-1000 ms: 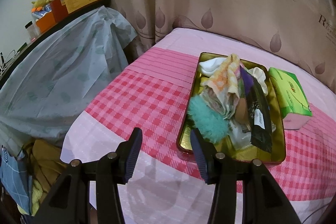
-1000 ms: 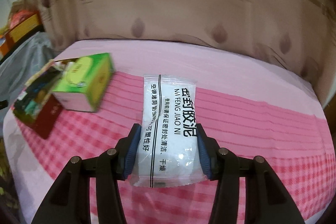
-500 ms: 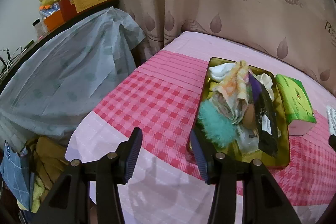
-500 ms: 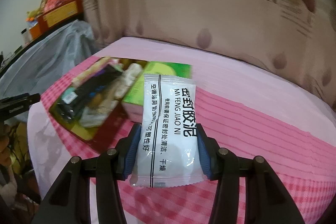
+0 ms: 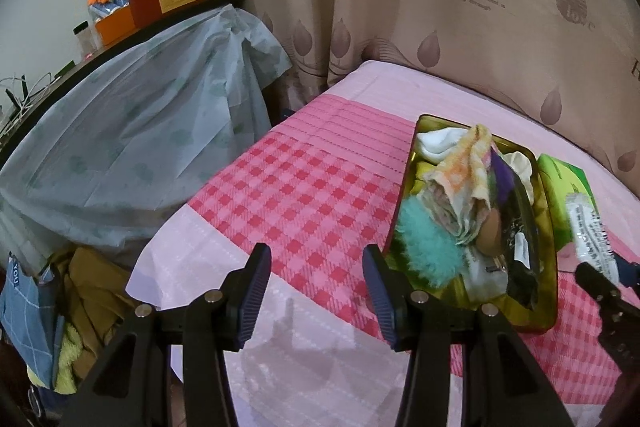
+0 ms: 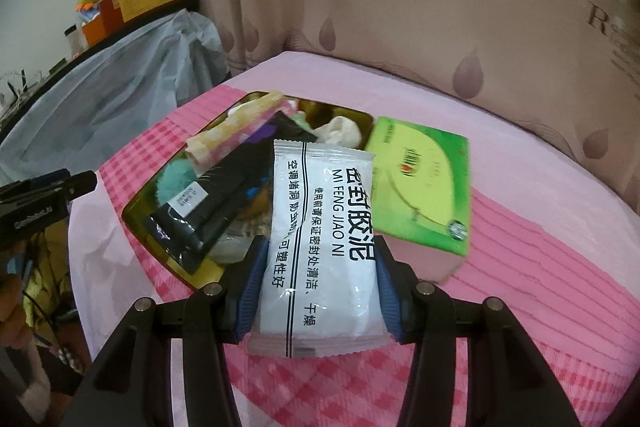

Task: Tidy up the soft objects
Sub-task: 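Carry the white sealant packet into the gold tin with the right gripper and release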

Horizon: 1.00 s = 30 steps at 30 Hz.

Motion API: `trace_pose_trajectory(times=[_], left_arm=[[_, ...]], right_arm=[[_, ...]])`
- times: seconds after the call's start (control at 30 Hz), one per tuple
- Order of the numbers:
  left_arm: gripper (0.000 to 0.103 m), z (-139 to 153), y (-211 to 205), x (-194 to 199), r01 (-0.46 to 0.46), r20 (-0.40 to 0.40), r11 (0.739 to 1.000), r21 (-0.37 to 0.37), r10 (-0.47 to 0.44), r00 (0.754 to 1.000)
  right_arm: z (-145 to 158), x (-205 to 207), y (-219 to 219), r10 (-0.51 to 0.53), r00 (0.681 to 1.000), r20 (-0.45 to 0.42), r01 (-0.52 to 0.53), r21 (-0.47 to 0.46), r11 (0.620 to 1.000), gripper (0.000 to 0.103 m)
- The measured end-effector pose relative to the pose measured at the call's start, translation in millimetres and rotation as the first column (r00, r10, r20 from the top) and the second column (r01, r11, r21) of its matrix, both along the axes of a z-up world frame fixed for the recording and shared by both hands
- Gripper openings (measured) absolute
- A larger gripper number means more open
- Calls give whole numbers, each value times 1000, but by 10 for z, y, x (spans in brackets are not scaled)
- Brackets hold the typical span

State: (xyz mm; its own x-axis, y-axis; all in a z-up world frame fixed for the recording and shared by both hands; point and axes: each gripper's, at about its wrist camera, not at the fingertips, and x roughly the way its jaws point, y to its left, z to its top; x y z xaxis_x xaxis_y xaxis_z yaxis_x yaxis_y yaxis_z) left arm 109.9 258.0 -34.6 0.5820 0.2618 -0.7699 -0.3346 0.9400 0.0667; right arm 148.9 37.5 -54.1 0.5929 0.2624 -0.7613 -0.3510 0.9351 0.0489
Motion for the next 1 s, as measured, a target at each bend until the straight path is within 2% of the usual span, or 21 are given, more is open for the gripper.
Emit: trace_pose_trajectory(times=[0.33,0.67,1.0], left_arm=[[49,2,18,-1,-1,2,1000,-8,1,1000],[48,2,-72,12,28,4,1000,8,-28,1000],[48,24,-105,-13,34,10,999,14,-34,999]], right_arm=[[-152,220,395,33,999,-18,-34,-37,999,47],[-164,417,502,-2,1000,-20,3,35,999,47],[-196,282,454,-3,999,-33,6,85,996,48]])
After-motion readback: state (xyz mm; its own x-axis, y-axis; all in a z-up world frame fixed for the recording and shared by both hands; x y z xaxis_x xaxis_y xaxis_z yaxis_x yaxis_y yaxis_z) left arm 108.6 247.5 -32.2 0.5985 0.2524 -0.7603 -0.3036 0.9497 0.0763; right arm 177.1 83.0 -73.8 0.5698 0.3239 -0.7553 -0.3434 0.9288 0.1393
